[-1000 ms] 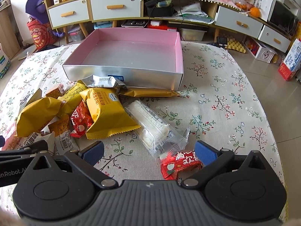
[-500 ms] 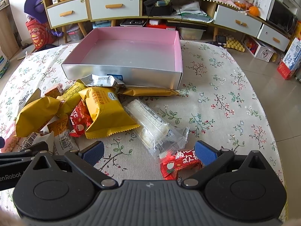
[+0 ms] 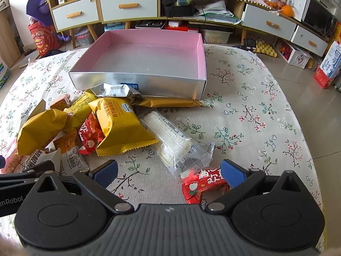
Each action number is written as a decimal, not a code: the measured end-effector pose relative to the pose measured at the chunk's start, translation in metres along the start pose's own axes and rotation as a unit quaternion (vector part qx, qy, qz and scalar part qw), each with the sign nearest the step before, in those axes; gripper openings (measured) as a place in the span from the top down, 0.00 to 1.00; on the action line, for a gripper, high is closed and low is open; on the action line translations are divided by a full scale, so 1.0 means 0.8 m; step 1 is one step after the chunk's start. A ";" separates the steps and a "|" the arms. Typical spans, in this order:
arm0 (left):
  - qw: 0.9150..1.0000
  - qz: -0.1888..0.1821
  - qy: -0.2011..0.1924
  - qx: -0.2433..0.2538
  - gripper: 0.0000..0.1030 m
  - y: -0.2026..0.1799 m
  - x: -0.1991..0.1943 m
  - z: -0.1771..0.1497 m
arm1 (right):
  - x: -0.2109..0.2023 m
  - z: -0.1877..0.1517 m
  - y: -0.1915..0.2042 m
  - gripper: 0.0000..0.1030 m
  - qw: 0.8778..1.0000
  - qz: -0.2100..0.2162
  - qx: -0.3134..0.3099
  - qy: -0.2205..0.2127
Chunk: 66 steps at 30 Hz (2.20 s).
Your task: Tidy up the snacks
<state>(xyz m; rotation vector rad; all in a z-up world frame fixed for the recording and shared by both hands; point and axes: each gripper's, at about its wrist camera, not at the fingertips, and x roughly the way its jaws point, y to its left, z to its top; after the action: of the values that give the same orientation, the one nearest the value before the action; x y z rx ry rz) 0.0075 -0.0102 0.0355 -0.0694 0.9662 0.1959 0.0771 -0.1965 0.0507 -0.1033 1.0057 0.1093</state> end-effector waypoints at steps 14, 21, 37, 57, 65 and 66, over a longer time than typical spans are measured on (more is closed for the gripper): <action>1.000 -0.005 0.001 0.002 0.00 0.000 0.001 -0.002 | 0.001 0.002 0.002 0.00 1.000 0.003 0.008 0.009; 0.998 -0.046 0.001 0.034 0.00 0.015 0.000 0.004 | 0.005 0.006 -0.002 0.00 0.999 0.023 0.013 0.027; 0.989 -0.118 -0.017 0.093 0.03 0.050 0.033 0.054 | 0.026 0.052 -0.003 0.08 0.991 0.128 0.009 0.035; 0.977 -0.215 0.005 0.007 0.47 0.106 0.034 0.089 | 0.052 0.072 -0.009 0.43 0.975 0.209 0.056 0.056; 0.976 -0.213 0.045 0.016 0.54 0.094 0.057 0.079 | 0.057 0.073 -0.007 0.50 0.975 0.205 0.058 0.060; 0.975 -0.215 0.049 0.015 0.54 0.094 0.061 0.078 | 0.059 0.072 -0.006 0.50 0.975 0.204 0.059 0.061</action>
<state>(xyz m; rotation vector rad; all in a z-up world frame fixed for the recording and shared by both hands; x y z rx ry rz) 0.0699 0.0792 0.0330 -0.2608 1.0295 -0.2237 0.1512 -0.1914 0.0419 0.2100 1.1438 0.4226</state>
